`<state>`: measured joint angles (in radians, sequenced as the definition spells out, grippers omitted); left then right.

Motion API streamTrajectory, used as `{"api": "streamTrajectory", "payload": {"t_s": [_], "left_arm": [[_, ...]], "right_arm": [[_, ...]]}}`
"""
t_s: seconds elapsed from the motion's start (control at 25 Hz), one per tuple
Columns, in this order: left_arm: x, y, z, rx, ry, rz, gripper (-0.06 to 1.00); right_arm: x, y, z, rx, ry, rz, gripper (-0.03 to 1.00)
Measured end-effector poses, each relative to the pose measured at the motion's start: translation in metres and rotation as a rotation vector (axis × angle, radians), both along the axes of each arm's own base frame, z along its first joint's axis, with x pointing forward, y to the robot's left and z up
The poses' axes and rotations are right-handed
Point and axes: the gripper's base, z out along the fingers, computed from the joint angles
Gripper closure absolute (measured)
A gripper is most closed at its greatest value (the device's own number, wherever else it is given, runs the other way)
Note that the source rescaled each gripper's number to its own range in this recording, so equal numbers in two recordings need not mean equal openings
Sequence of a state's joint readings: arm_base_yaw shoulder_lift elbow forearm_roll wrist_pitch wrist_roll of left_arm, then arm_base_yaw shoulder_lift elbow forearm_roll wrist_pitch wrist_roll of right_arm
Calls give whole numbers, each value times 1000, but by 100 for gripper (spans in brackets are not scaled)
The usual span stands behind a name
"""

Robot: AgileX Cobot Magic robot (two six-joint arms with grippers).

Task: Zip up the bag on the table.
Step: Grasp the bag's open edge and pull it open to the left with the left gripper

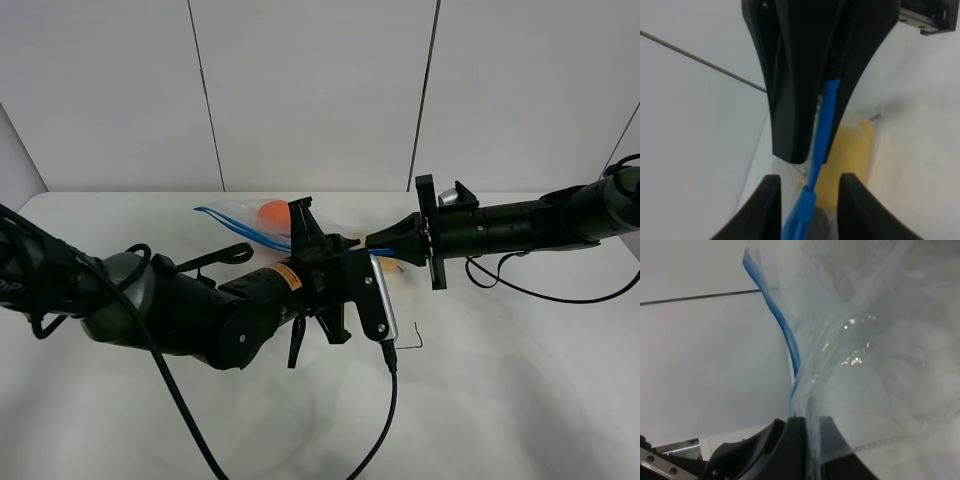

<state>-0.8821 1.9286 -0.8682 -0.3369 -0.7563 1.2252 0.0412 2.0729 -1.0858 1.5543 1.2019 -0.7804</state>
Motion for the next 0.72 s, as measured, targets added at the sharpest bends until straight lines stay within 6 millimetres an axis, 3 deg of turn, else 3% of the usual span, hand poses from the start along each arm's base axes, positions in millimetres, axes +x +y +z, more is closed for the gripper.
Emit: {"api": "streamTrajectory", "payload": {"t_s": [0.36,0.72], "left_arm": [[0,0,1,-20,0,6,61],[0,0,1,-23,-1,7,78]], "right_arm": [[0,0,0,0,0,0,97],[0,0,0,0,0,0,97]]}}
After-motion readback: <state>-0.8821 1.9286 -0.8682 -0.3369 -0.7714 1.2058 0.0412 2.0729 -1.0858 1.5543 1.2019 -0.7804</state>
